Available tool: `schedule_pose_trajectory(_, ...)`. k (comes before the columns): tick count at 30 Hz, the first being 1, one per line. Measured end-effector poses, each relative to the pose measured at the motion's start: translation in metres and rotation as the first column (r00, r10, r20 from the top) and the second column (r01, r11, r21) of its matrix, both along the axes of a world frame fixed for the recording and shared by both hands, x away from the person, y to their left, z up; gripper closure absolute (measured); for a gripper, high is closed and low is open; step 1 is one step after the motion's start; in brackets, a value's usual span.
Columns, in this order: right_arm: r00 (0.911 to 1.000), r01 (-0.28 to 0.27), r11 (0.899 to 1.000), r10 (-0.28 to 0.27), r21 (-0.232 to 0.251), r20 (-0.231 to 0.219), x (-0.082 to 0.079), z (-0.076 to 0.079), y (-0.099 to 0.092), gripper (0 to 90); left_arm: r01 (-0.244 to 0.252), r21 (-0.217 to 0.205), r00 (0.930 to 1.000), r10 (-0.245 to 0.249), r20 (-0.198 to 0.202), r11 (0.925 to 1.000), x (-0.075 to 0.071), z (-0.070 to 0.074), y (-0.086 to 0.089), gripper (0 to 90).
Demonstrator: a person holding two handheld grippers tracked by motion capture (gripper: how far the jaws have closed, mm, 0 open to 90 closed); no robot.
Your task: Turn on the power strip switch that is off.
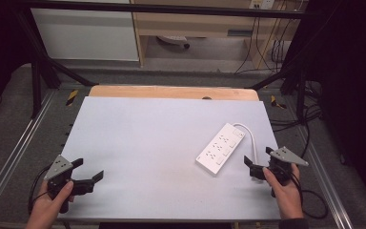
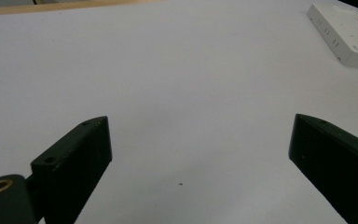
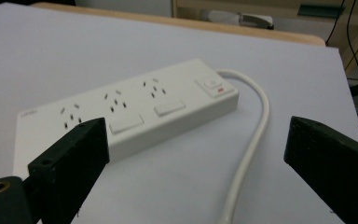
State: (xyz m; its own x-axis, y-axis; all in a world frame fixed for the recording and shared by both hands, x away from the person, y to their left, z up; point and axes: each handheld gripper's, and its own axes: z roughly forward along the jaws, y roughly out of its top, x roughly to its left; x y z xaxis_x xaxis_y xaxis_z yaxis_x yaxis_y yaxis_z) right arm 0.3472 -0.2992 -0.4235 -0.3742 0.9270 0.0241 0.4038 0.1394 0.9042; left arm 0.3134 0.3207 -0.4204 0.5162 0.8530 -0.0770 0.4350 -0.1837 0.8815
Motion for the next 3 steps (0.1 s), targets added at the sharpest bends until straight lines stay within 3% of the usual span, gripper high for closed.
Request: schedule_pose_trajectory(3,0.9991,0.003,1.0,-0.004,-0.011,-0.042,-0.0079,-0.008,-0.004,6.6,0.004,0.002,1.0,-0.004,-0.001,1.0,0.0005,-0.0001,-0.0011,5.9)
